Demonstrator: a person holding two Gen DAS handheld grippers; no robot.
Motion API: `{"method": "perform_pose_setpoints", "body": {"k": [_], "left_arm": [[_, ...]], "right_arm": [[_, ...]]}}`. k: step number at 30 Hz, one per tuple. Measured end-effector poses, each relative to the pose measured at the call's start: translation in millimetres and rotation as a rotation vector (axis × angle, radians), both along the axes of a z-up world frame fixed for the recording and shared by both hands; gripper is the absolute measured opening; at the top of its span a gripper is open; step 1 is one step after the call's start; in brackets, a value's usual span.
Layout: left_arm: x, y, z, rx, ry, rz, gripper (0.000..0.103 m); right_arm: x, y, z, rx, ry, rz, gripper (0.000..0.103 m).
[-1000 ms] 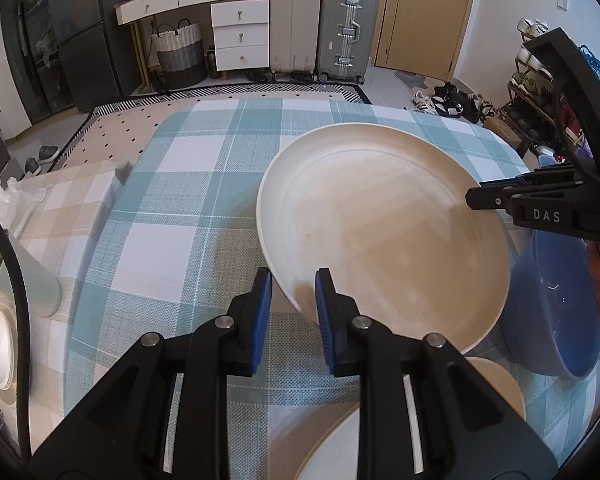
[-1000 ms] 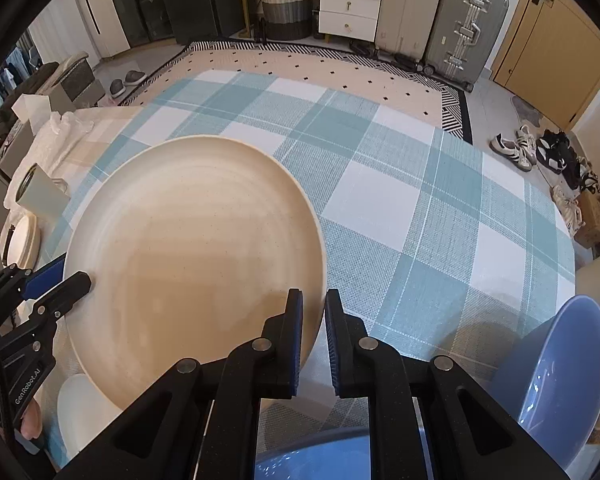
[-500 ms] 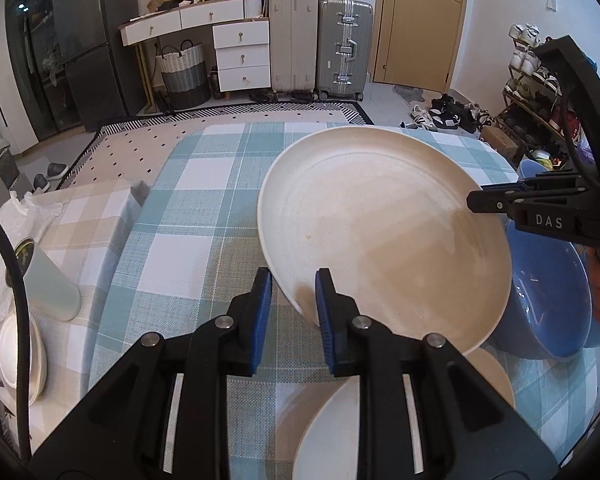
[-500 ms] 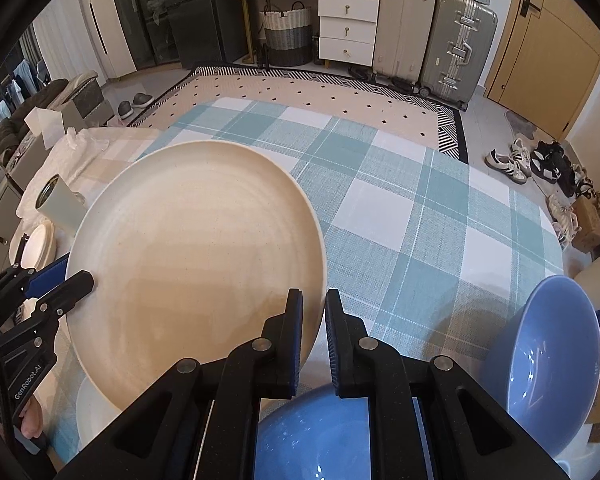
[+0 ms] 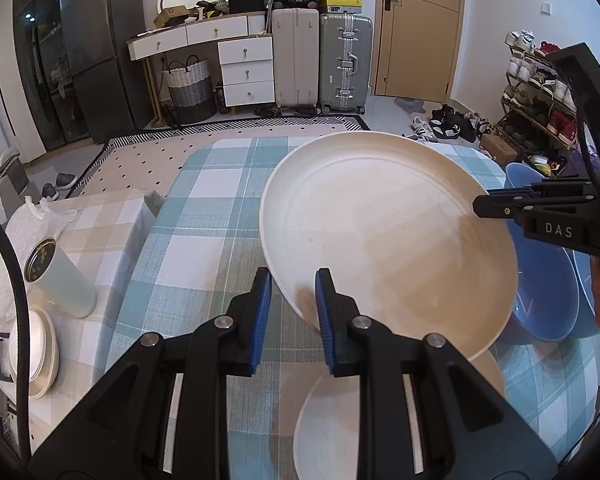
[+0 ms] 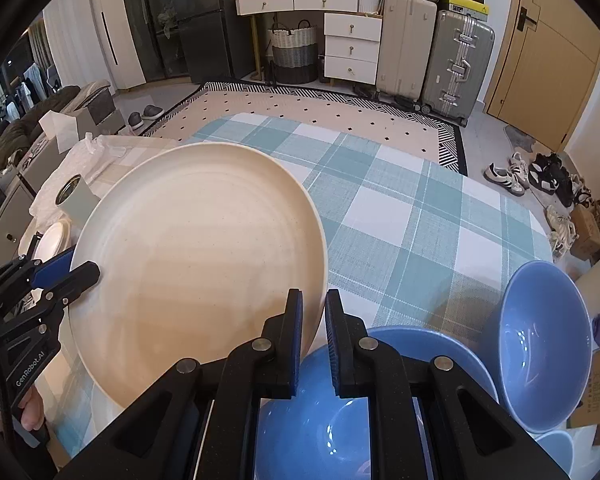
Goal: Organize plates and bowls
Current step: 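Lift the cream plate with both grippers and carry it toward the first plate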
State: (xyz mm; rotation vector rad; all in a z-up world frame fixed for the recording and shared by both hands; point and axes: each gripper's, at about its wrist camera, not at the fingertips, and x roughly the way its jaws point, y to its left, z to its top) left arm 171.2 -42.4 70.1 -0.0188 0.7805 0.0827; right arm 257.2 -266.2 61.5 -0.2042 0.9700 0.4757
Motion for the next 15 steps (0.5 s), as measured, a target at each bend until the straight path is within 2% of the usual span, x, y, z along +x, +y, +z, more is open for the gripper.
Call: {"method": "perform_pose_setpoints", "body": {"k": [15], "left_arm": [[-37.9,-2.5,6.3,0.002,-0.021,-0.003,0.019]], "right_arm": [[-44.1,-5.1,13.4,0.028,-0.038,0.009,0.012]]}}
